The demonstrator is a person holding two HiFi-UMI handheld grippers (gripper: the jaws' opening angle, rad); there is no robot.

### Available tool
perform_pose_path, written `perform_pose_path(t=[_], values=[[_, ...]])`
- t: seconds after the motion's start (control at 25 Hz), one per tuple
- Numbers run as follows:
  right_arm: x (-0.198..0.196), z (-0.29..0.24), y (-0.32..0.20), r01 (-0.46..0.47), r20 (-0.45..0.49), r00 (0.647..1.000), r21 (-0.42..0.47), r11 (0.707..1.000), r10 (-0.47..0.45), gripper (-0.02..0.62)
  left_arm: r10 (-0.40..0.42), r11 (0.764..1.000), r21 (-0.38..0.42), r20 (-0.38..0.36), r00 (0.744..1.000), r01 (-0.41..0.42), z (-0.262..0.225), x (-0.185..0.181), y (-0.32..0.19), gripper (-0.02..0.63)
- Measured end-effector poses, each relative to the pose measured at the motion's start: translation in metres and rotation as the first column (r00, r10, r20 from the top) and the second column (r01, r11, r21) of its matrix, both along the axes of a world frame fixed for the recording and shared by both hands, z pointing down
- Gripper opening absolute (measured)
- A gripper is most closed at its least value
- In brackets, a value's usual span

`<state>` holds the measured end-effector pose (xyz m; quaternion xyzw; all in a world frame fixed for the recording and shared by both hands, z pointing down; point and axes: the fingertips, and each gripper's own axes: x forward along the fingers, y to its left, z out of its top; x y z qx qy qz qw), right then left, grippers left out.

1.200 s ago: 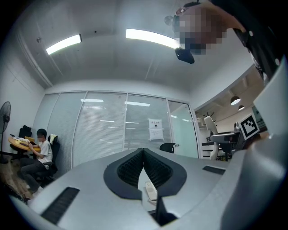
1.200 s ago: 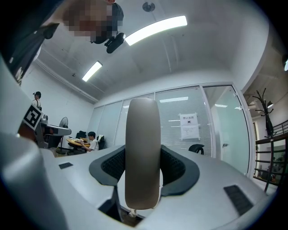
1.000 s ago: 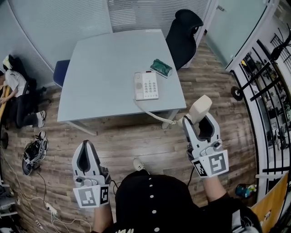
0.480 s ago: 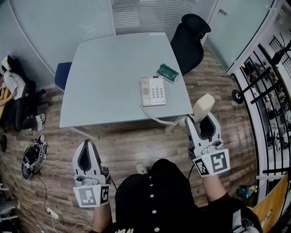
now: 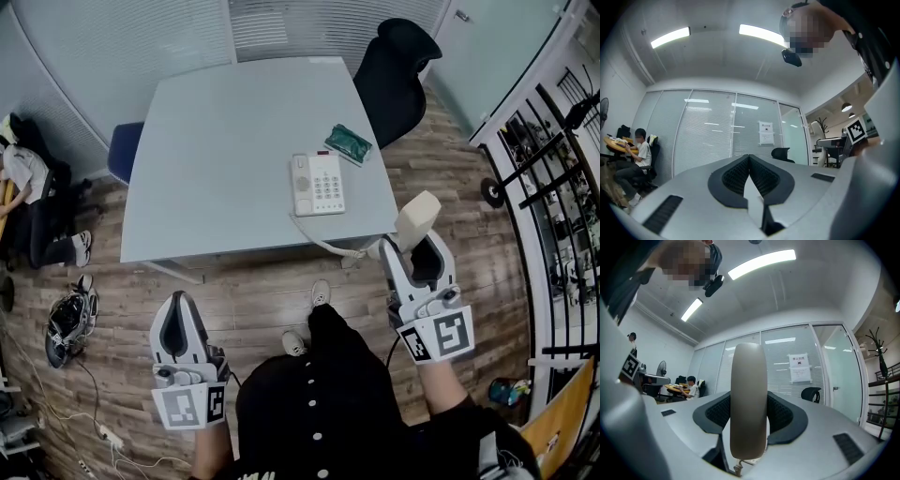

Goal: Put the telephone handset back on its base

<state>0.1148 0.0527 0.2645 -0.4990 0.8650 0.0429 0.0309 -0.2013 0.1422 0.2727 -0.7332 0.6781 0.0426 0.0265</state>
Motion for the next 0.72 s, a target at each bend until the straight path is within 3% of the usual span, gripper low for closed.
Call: perform_pose_path(t=[0.32, 0.72], values=[[-0.002, -0.006, -0.062, 0.011, 0.01, 1.0, -0.03, 0.999, -0.011, 0.233, -0.006, 1.0, -0.026, 0.001, 1.0, 0.006, -0.011, 0.003, -0.058, 0.015], [0.004, 0.006, -0.078, 0.018, 0.02, 1.0, -0.018, 1.0, -0.017, 0.233, -0.011, 1.0, -0.019, 0.014, 1.0, 0.011, -0.002, 0.012, -0.075, 0.015]])
